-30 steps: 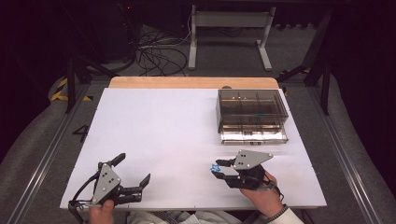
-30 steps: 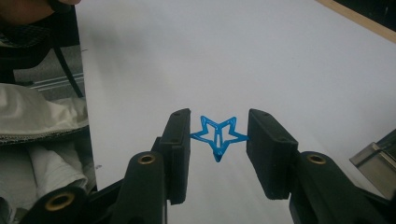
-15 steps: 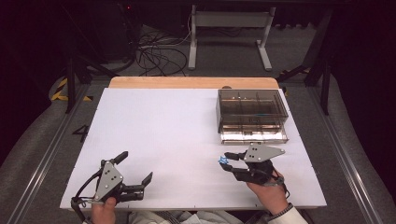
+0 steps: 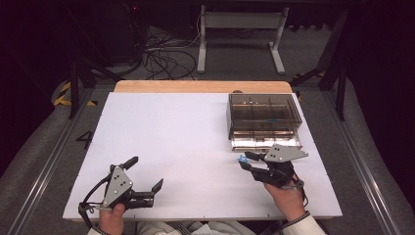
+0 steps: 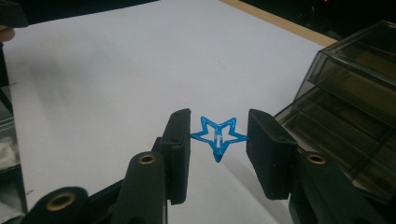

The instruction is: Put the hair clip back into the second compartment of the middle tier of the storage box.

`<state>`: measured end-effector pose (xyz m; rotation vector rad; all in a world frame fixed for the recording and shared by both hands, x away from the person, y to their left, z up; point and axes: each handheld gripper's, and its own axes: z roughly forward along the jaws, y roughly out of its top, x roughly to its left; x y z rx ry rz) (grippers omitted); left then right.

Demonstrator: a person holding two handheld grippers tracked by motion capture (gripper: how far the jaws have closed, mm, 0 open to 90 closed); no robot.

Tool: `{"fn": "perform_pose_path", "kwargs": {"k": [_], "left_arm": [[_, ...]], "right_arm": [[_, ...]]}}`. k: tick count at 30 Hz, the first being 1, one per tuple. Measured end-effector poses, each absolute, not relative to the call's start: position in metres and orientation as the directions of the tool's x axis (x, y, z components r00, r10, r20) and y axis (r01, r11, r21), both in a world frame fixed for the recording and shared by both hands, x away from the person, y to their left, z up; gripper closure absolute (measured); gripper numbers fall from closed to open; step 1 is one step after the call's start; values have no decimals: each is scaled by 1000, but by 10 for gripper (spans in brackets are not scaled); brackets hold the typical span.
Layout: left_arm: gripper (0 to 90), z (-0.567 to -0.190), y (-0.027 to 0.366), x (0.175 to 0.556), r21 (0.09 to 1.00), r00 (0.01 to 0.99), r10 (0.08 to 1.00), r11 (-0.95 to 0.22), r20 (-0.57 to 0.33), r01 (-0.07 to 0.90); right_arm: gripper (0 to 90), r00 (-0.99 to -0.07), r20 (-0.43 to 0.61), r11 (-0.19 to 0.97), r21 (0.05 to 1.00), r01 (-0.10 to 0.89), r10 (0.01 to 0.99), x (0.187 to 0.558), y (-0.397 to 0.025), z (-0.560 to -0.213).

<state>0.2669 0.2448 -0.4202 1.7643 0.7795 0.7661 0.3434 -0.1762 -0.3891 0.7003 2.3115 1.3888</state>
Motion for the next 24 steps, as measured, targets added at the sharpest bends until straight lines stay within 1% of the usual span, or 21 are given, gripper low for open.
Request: {"fn": "perform_pose_path", "kwargs": {"k": [14, 24], "left_arm": [[9, -420, 239, 274, 949, 612, 779, -279, 136, 145], [9, -420, 239, 275, 948, 614, 778, -282, 137, 146]], "right_arm": [[612, -738, -26, 336, 901, 275, 674, 355, -194, -388], [612, -697, -18, 313, 902, 299, 717, 363, -200, -389]]}}
